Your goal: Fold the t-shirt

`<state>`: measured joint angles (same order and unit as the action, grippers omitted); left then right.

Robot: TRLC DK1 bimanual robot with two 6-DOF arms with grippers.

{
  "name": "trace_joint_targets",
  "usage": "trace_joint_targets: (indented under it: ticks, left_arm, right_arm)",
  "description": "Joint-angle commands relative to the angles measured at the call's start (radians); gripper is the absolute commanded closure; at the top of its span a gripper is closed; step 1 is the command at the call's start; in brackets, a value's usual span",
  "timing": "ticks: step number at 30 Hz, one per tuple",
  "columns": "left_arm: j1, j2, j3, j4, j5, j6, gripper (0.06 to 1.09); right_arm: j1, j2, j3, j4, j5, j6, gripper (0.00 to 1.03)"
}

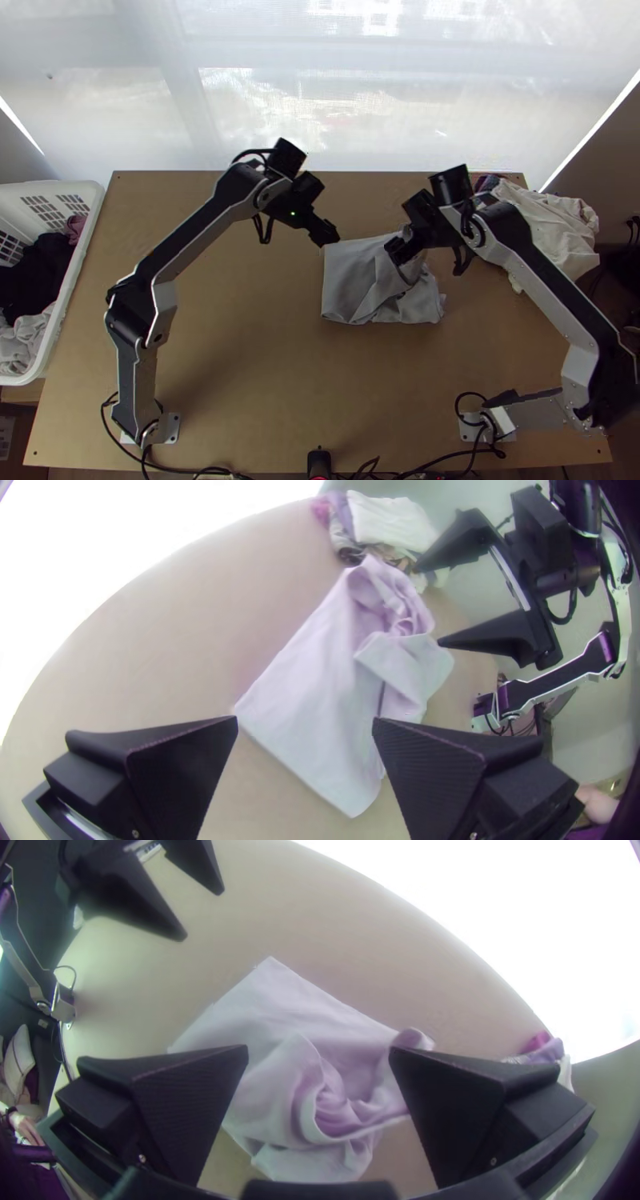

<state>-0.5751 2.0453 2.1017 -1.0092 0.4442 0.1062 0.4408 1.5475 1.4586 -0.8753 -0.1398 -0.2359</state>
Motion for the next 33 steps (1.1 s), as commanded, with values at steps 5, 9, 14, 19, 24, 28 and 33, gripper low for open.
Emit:
trace_joint_targets:
  ticks: [5,9,14,19,24,28,33]
  left_arm:
    - [0.121,-0.126,-0.170,-0.055,-0.013,0.009,0.10]
    - [0.098,-0.131,-0.212,-0.055,-0.064,0.035,0.10]
    - [0.093,-0.102,-0.235,-0.054,-0.068,0.038,0.10]
    - [0.060,-0.065,-0.209,-0.051,-0.082,0.049,0.10]
    - [0.043,-0.039,-0.186,-0.052,-0.085,0.056,0.10]
    - [0.035,-0.027,-0.177,-0.052,-0.085,0.064,0.10]
    - [0.020,-0.007,-0.167,-0.054,-0.085,0.072,0.10]
  right_arm:
    - [0.110,0.284,0.097,0.101,-0.003,-0.009,0.05]
    - [0.070,0.214,-0.053,0.144,-0.003,-0.011,0.05]
    - [-0.016,0.019,-0.257,0.150,-0.003,-0.031,0.05]
    - [-0.106,-0.205,-0.440,0.148,-0.003,-0.051,0.05]
    - [-0.146,-0.368,-0.514,0.071,-0.003,-0.060,0.05]
    - [-0.168,-0.461,-0.561,0.021,-0.001,-0.043,0.05]
    - [-0.195,-0.533,-0.629,-0.005,-0.001,-0.037,0.05]
